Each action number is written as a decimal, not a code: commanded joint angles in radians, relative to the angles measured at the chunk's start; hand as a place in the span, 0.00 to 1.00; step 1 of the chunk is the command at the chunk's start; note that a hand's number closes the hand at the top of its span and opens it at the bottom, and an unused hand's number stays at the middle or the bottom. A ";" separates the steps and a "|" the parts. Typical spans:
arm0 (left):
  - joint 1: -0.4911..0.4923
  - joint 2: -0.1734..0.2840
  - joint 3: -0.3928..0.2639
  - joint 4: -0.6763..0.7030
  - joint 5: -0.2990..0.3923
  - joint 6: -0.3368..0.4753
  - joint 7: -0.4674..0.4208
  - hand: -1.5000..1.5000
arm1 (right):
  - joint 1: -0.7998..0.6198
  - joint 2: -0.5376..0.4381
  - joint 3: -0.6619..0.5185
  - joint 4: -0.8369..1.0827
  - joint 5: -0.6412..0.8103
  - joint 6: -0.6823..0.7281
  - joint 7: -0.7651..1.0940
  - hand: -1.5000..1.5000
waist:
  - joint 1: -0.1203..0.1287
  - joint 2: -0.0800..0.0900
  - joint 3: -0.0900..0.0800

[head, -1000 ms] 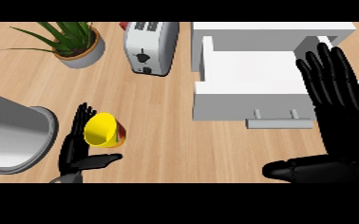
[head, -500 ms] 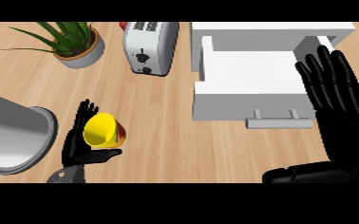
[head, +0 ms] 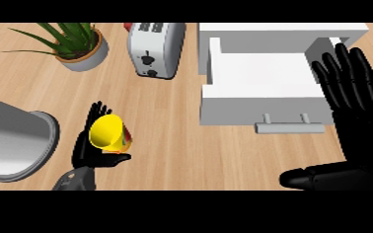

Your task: Pick up the cup, place it into the drawer and close the drawer

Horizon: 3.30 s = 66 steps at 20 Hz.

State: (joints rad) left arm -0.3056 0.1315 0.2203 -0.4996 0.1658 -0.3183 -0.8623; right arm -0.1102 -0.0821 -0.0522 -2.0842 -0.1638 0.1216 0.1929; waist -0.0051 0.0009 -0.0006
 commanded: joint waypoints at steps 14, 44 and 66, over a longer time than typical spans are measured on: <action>-0.024 -0.035 -0.013 -0.040 -0.002 0.030 -0.188 1.00 | 0.032 -0.022 -0.043 0.001 -0.027 0.031 -0.037 0.00 | -0.001 0.000 0.000; -0.094 -0.089 -0.144 -0.910 0.154 0.220 0.511 1.00 | 0.090 -0.023 -0.040 -0.042 -0.019 0.044 -0.031 0.00 | 0.001 -0.002 0.001; -0.656 -0.132 -0.255 -0.611 0.053 0.538 0.721 1.00 | 0.028 -0.035 -0.077 -0.019 -0.052 0.031 0.015 0.00 | -0.011 0.000 0.001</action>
State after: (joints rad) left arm -0.8728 0.0005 -0.0413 -1.1937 0.2175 0.2033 -0.1655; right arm -0.0917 -0.0917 -0.0833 -2.0595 -0.1579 0.1409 0.1662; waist -0.0110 0.0012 0.0002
